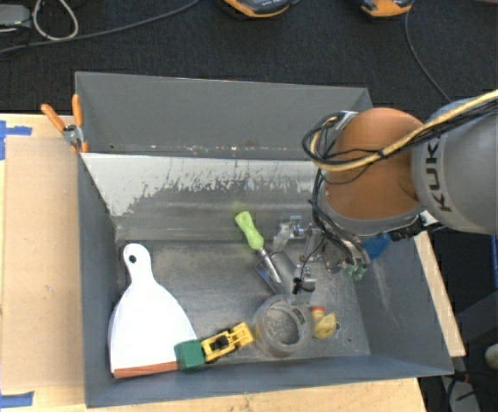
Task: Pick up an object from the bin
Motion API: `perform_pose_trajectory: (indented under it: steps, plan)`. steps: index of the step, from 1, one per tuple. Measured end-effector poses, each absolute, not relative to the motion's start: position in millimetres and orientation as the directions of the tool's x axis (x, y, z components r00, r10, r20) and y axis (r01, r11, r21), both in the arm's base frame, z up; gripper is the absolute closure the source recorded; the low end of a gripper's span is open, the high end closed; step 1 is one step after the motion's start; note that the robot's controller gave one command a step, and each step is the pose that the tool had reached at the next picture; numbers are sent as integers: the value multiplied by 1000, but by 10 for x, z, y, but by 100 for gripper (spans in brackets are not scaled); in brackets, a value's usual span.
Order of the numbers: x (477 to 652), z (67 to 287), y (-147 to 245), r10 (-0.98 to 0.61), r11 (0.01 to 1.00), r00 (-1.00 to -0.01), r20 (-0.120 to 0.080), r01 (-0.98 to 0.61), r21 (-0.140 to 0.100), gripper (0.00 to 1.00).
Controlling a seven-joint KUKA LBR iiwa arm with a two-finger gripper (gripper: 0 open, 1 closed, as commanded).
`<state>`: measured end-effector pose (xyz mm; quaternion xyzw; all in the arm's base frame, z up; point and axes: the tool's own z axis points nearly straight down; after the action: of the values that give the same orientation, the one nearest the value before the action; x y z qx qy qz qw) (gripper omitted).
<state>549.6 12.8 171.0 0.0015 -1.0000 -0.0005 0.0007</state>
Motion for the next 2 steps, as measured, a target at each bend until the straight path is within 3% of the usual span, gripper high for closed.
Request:
perform_pose_trajectory:
  steps: [1, 2]
  plan:
    - [5496, 1710, 128, -3, 1000, -1000, 1, -3, 1, 0]
    - [5124, 1542, 642, 20, 1000, -1000, 4, 20, 2, 0]
